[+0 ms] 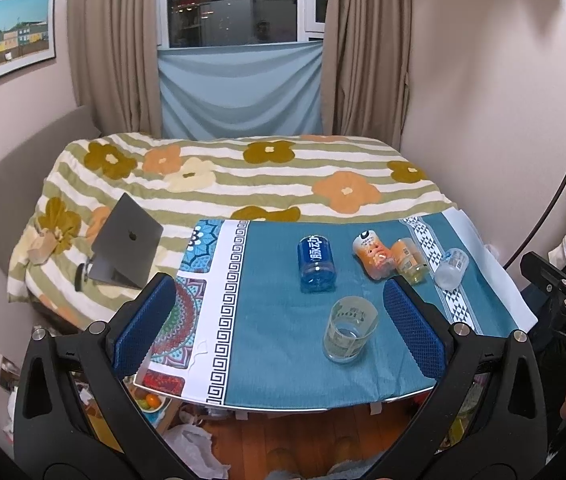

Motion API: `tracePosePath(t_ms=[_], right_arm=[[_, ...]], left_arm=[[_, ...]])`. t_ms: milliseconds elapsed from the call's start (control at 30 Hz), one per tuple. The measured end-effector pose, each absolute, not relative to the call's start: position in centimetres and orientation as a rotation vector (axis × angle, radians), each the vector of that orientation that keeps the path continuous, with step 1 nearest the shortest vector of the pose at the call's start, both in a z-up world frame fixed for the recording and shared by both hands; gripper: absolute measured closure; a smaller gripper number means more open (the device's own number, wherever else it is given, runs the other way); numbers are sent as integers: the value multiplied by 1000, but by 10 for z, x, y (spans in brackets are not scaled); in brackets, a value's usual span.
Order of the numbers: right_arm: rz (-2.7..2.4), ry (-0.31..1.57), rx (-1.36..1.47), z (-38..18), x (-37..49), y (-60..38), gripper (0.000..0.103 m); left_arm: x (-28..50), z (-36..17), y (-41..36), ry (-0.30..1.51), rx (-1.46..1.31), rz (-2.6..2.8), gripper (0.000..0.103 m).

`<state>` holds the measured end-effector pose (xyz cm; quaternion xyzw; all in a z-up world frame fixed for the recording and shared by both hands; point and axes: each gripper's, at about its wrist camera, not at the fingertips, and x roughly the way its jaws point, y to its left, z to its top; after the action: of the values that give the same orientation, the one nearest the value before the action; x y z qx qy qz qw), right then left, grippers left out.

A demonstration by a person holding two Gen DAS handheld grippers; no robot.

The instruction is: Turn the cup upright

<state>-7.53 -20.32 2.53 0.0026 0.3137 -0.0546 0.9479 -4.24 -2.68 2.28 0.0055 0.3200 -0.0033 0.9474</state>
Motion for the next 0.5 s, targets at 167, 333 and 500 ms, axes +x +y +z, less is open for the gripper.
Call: tracePosePath(t_ms=[167,333,500], right_arm=[[-112,638,3,25,-76,-203,0],[-112,638,6,25,-76,-203,0],[-111,639,6,25,-75,-204,0]], left_arm=[[-40,24,-27,648,15,-13,0],[-38,24,-27,645,17,-18,0],[-37,25,-26,641,14,-26,0]])
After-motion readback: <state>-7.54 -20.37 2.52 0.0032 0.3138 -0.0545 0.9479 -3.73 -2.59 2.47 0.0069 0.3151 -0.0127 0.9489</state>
